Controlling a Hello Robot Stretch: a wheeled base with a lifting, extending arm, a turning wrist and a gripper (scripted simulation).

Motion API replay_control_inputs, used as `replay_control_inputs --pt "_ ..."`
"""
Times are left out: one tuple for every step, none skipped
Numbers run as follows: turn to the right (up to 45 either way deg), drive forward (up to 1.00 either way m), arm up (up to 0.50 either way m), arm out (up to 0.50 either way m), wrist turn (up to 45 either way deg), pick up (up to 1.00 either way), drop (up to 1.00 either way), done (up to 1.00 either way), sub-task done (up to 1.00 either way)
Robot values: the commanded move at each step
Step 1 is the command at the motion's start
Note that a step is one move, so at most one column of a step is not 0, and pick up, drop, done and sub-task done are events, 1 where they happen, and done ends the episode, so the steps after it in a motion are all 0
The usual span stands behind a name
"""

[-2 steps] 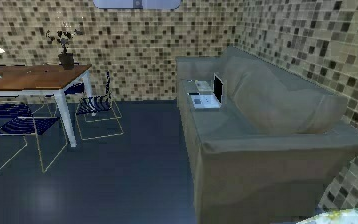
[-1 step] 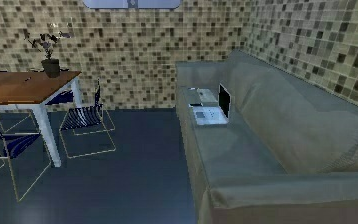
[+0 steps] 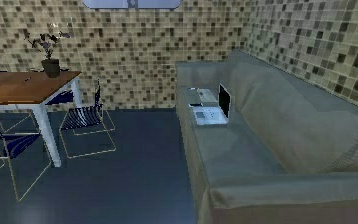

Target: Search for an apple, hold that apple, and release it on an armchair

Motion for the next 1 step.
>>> replay_control_inputs --pt "0.0 0.00 0.00 0.26 0.0 0.00 0.00 0.00 0.00"
